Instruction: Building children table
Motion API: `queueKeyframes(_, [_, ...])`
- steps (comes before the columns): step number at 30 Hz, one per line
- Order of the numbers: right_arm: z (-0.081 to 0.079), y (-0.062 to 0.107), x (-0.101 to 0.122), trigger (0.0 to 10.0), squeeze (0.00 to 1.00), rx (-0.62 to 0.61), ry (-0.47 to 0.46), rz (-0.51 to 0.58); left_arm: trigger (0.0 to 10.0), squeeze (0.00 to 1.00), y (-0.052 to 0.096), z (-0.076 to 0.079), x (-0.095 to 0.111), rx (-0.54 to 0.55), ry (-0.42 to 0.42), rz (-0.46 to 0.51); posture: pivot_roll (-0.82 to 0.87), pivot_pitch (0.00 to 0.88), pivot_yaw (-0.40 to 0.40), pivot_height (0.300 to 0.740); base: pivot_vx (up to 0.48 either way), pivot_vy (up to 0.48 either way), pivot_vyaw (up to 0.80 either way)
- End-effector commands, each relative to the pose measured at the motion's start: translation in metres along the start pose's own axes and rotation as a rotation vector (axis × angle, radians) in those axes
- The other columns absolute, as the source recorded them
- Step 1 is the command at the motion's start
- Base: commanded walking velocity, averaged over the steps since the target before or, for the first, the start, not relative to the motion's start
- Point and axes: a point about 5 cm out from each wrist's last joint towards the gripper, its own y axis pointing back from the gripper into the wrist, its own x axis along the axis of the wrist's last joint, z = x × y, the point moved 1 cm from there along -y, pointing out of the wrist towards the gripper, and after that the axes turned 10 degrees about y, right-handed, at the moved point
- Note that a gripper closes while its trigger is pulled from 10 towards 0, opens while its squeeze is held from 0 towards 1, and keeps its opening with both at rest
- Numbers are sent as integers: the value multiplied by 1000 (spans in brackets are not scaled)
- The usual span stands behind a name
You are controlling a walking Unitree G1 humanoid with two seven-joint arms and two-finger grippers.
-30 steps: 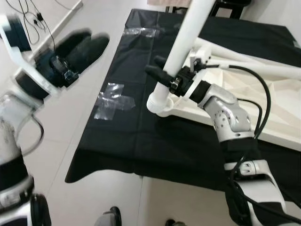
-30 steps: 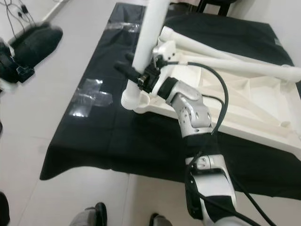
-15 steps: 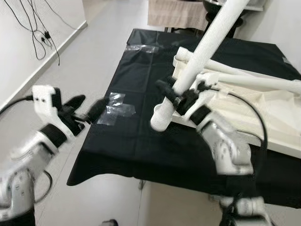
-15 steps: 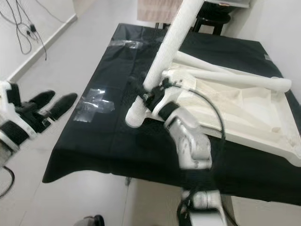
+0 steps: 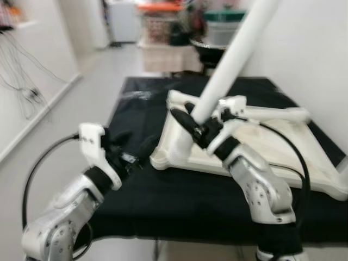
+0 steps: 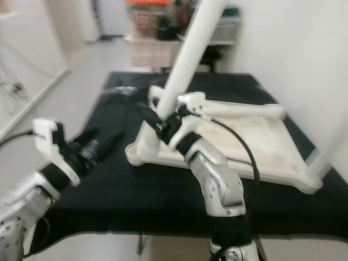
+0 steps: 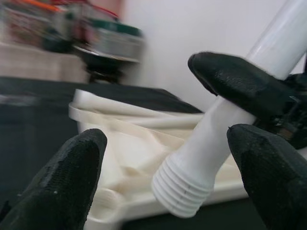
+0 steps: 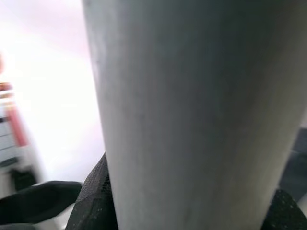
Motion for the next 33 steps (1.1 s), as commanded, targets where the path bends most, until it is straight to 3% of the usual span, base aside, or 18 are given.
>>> queueKeyframes(1, [-12,2,3,10000,0,91,-5,27,10000,0,1,-2,-8,41,-15,-25,0,37,-42,740,270,0,800])
queueKeyframes(6, [-17,6,4,10000,0,149,-20,35,10000,0,3,-1,-17,70,-31,-49,3,43,-44,740,54,0,799])
queueKeyframes(8, [-16,7,2,10000,0,148,9,10,10000,0,7,-3,-22,95,-87,-81,6,46,-45,740,0,0,0])
queueKeyframes(14, [-13,8,-3,10000,0,127,22,-24,10000,0,10,-5,-24,116,-104,-91,8,51,-45,740,0,0,0])
queueKeyframes(21, [-13,7,-14,10000,0,158,44,-68,10000,0,20,-8,-24,156,-208,-121,15,77,-46,740,0,0,0])
queueKeyframes(23, [-8,0,-24,10000,0,198,91,-113,10000,0,27,-9,-25,213,-271,-154,33,110,-58,740,0,0,0])
queueKeyframes(26, [-4,-4,-28,10000,0,223,122,-140,10000,0,33,-9,-23,260,-295,-166,48,139,-72,740,0,160,0])
queueKeyframes(33, [8,-13,-21,10000,0,258,120,-101,10000,0,55,-13,-13,345,-432,-173,78,207,-82,740,0,206,0])
